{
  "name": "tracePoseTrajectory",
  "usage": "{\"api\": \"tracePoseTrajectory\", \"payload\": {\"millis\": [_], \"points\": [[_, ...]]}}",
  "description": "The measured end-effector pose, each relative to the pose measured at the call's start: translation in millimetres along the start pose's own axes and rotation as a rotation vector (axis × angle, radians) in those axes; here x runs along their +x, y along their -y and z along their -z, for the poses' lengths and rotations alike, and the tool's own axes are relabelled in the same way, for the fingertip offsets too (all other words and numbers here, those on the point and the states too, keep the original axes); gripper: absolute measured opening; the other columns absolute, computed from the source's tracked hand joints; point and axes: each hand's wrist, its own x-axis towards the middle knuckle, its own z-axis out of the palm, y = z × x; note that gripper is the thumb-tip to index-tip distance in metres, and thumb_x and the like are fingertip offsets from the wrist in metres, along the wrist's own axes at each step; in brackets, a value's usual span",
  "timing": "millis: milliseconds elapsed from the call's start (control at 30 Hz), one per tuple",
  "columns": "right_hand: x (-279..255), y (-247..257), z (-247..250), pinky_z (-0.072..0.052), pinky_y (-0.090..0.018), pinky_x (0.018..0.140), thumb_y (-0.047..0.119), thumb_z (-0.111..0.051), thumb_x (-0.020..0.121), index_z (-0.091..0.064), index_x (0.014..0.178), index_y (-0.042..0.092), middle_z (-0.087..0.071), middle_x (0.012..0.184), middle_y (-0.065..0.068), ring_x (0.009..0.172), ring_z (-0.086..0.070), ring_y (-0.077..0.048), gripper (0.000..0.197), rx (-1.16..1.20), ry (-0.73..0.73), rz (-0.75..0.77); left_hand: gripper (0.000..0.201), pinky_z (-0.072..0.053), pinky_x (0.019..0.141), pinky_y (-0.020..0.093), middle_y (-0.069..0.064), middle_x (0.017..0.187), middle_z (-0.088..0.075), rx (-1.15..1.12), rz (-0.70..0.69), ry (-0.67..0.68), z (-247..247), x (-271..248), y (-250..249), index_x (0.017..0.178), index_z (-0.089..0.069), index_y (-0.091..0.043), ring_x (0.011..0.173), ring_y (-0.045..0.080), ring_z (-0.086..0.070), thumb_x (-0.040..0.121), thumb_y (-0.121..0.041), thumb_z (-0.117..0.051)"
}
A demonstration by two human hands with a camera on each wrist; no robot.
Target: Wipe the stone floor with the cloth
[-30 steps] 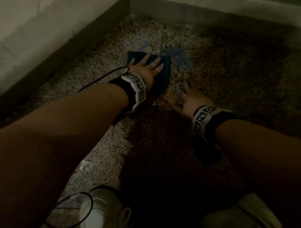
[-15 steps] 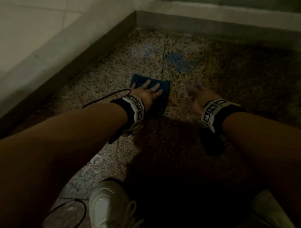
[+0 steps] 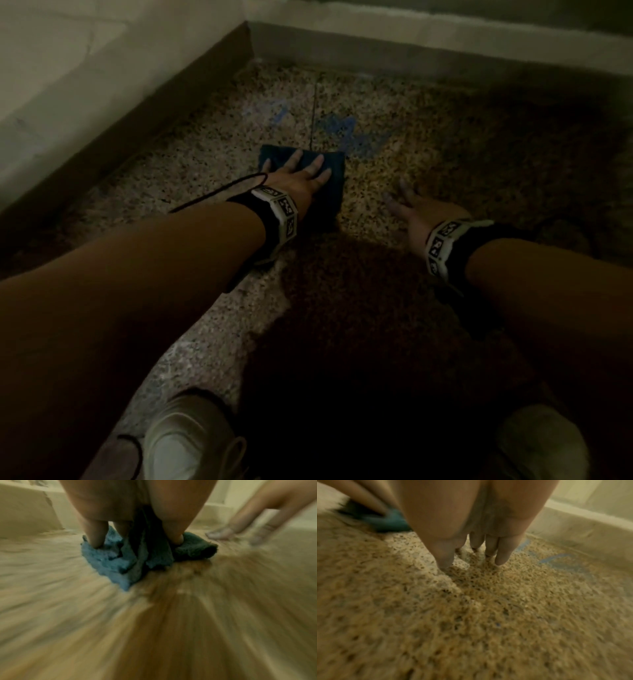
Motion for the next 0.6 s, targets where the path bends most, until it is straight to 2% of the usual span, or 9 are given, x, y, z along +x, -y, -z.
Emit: {"api": "tracePoseTrajectory", "payload": {"millis": [100,233,333,467,600], "points": [[8.7,-3.4,-0.4,-0.032,-0.045,0.111,0.029,-0.049,0.099,0.016,0.147,0.041,0.028,0.155,0.003,0.147,0.005,-0.029,0.082,-0.003,0.025,0.030,0.065,0.002,0.113,0.058,-0.014,0.156,0.019,-0.036,0.001,-0.018,18.7,16.0,-18.6,0.150,0.004,-0.037,0.145,0.022,0.017,0.103,-0.024,-0.037],[15.5,-4.6,0.4,-0.024,-0.048,0.115,0.018,-0.046,0.099,0.018,0.146,0.041,0.032,0.153,0.005,0.146,0.013,-0.028,0.083,0.066,0.085,0.022,0.060,0.003,0.114,0.060,-0.013,0.157,0.018,-0.080,0.014,-0.019,32.1,23.1,-36.3,0.151,0.003,-0.035,0.145,0.023,0.017,0.104,-0.027,-0.033],[12.8,-3.6,-1.7,-0.022,-0.048,0.116,0.025,-0.051,0.097,0.017,0.147,0.040,0.032,0.153,0.004,0.146,0.011,-0.028,0.085,0.076,0.057,0.027,0.059,0.000,0.114,0.059,-0.013,0.157,0.017,-0.068,0.019,0.011,31.2,17.5,-38.8,0.151,0.004,-0.034,0.145,0.022,0.017,0.104,-0.031,-0.032],[1.3,0.3,0.3,-0.018,-0.047,0.117,0.039,-0.040,0.101,0.008,0.151,0.032,0.025,0.156,-0.001,0.146,0.009,-0.032,0.070,0.131,0.023,0.055,0.060,-0.008,0.114,0.060,-0.013,0.156,0.018,0.050,-0.018,0.113,17.4,1.2,-40.0,0.151,0.005,-0.034,0.145,0.023,0.015,0.104,-0.032,-0.033],[-5.7,-10.3,-5.0,-0.013,-0.039,0.116,0.032,-0.036,0.104,0.000,0.153,0.029,0.016,0.159,-0.001,0.146,0.008,-0.030,0.061,0.134,-0.060,0.110,0.065,-0.009,0.114,0.058,-0.015,0.156,0.020,0.076,-0.033,0.162,-12.8,-20.0,-44.6,0.150,0.007,-0.036,0.145,0.022,0.015,0.104,-0.027,-0.038]]}}
